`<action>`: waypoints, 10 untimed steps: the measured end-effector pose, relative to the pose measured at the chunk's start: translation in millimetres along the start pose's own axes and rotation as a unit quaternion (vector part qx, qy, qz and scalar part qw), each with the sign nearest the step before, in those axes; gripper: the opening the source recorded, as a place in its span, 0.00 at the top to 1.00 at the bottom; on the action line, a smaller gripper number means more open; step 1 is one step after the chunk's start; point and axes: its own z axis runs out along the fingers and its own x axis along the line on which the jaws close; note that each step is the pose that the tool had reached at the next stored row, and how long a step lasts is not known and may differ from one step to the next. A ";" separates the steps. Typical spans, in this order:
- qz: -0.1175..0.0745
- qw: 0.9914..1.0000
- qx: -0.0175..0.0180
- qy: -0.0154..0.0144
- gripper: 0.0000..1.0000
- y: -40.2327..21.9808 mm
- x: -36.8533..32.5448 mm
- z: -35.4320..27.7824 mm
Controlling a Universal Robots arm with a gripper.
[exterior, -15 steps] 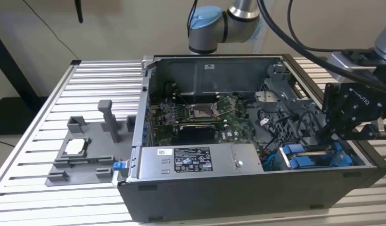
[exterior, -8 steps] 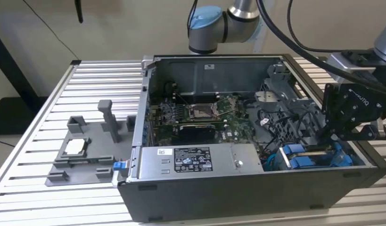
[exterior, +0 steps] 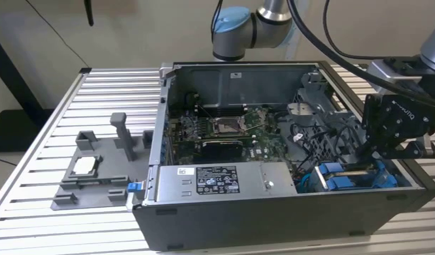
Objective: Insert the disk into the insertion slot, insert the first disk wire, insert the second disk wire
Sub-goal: 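Insert the first disk wire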
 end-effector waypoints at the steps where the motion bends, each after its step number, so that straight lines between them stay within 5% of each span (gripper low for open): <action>1: 0.000 1.000 0.000 0.000 0.81 0.0 0.1 0.0; 10: 0.004 1.000 0.000 0.000 0.81 -0.2 0.7 1.8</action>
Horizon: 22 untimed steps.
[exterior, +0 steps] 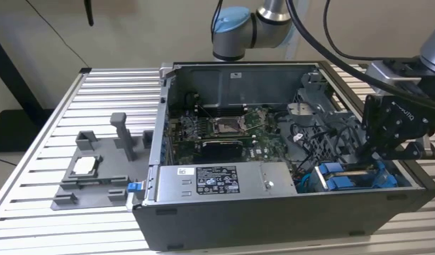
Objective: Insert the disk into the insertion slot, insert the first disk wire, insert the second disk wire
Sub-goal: 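Insert the first disk wire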
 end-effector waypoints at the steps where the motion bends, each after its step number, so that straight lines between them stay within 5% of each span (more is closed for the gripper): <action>1: 0.001 1.000 0.000 0.000 0.81 0.0 0.0 0.5; 17: 0.003 1.000 -0.001 -0.001 0.80 -0.4 0.2 5.9; 22: 0.003 1.000 -0.001 0.000 0.73 -0.1 0.1 1.7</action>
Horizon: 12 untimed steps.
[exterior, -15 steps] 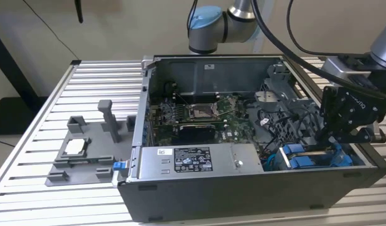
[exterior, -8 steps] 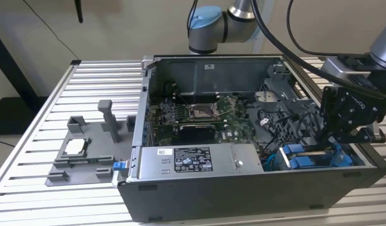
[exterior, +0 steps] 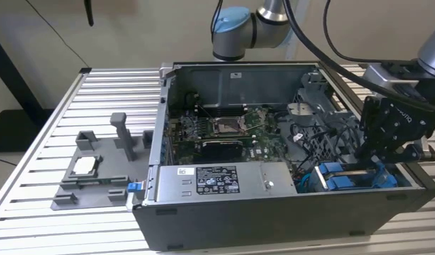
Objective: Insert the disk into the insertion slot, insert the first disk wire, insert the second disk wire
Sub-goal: 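Insert the first disk wire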
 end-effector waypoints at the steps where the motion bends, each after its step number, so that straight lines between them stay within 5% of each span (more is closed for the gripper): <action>1: 0.000 1.000 0.000 0.000 0.73 0.2 -0.1 -2.2; 8: 0.000 1.000 0.001 0.000 0.73 0.8 -0.4 -7.8; 12: 0.001 1.000 0.009 0.000 0.73 2.4 -0.6 -8.2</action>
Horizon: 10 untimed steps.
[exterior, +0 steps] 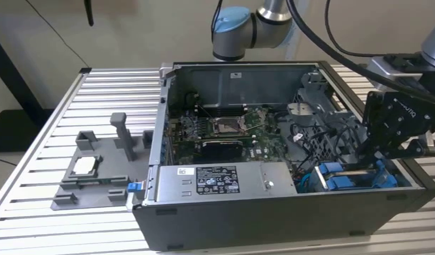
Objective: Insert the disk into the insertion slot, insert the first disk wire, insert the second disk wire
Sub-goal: 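Insert the first disk wire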
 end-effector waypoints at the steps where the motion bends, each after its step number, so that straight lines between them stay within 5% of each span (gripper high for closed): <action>1: 0.001 1.000 0.001 0.000 0.73 0.4 -0.1 -1.1; 10: 0.001 1.000 0.011 -0.001 0.73 2.5 -1.4 -18.5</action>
